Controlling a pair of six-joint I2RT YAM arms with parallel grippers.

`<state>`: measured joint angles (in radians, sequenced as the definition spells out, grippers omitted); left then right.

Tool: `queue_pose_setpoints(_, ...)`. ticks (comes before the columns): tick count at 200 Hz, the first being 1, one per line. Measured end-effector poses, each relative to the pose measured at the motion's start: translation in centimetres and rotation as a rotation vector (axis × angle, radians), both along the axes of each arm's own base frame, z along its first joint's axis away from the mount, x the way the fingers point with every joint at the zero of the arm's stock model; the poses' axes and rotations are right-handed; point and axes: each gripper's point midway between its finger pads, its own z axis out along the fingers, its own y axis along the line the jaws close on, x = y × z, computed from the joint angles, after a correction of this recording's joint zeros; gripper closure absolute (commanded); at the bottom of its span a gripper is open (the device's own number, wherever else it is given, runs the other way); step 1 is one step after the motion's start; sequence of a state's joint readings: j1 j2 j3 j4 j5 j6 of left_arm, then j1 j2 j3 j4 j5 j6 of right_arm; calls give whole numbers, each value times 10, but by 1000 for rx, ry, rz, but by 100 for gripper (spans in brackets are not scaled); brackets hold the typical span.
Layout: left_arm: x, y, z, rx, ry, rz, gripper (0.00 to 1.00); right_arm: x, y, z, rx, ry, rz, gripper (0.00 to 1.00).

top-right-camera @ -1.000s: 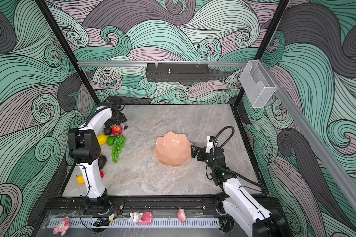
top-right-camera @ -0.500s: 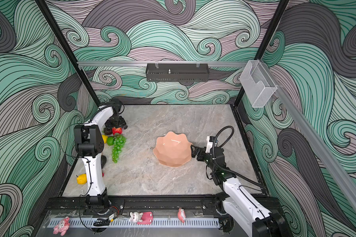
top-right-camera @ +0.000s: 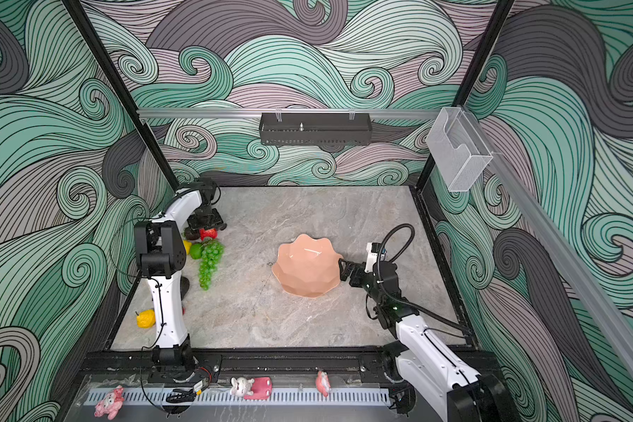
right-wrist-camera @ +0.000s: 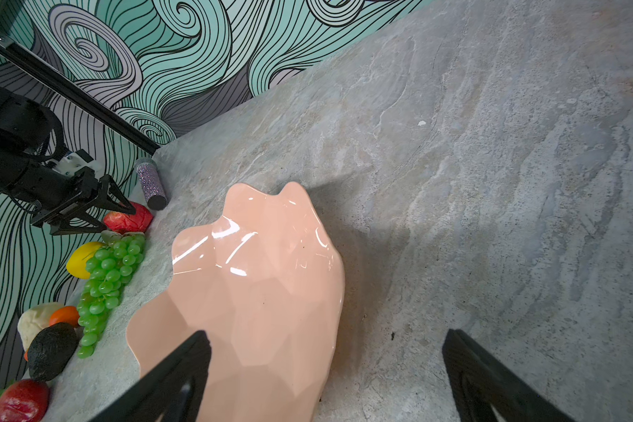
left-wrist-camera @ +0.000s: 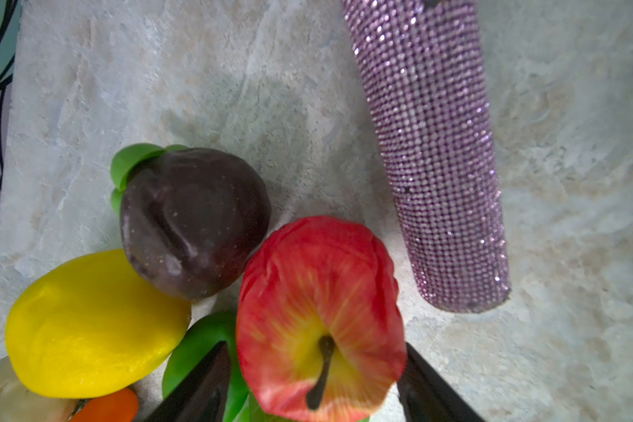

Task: Place and organize the fake fruits in the fruit bowl
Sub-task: 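Lower the left gripper onto the red apple and grasp it, then carry the red apple with the left gripper over the pink bowl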

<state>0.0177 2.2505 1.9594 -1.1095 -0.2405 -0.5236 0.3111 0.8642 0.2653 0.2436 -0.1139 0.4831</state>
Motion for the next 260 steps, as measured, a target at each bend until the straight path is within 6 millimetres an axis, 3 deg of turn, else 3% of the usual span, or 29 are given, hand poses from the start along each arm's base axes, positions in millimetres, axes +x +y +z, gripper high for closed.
queue_pose_setpoints(22, 0, 1, -1, -1, 3, 1, 37, 0, 0, 0, 1, -1, 1, 0)
queue_pose_setpoints(108, -9, -2, 0, -28, -14, 10, 45, 1, 5, 2, 14, -8, 23, 0)
queue_pose_setpoints(131, -14, -3, 13, -32, -39, 12, 45, 1, 5, 2, 14, -8, 23, 0)
queue_pose_setpoints(174, -13, -16, 55, -32, -150, -18, 47, 1, 5, 2, 14, -10, 23, 0)
queue_pose_setpoints(210, -11, -63, 91, -70, -244, -133, 48, 1, 5, 2, 14, -10, 23, 0)
queue_pose_setpoints(237, -23, -125, 116, -143, -294, -290, 48, 1, 5, 2, 14, -8, 23, 0)
queue_pose_setpoints(260, -49, -184, 134, -233, -317, -462, 49, 0, 5, 4, 15, -13, 24, 0)
